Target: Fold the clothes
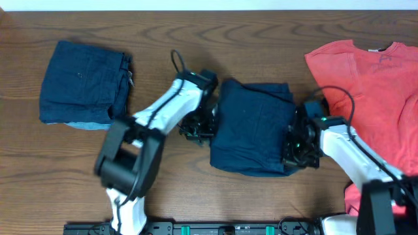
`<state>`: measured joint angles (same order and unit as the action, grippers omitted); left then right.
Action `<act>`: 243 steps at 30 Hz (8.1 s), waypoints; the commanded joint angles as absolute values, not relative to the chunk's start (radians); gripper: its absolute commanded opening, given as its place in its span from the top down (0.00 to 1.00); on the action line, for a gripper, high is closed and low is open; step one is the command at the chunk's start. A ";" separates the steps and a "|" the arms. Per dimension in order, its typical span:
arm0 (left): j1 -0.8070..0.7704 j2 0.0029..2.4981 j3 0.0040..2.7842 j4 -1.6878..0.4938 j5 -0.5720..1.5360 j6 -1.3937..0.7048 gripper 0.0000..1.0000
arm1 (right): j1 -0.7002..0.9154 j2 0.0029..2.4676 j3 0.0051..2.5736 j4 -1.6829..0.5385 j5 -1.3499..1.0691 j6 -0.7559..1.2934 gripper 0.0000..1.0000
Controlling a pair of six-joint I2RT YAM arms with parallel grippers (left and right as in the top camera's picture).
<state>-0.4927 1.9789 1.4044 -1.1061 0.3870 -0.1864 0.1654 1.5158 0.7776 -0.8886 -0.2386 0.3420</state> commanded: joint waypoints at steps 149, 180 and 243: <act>-0.213 1.819 1.140 -0.815 0.513 -0.316 0.02 | 0.235 1.761 0.888 -0.530 -0.287 0.178 0.99; -0.358 1.964 0.872 -0.185 0.617 -0.689 0.73 | 0.235 1.761 0.888 -0.538 -0.296 0.179 0.99; 0.594 1.774 1.333 -0.541 0.530 -0.475 0.48 | 0.226 1.143 0.898 -0.720 -0.348 0.276 0.95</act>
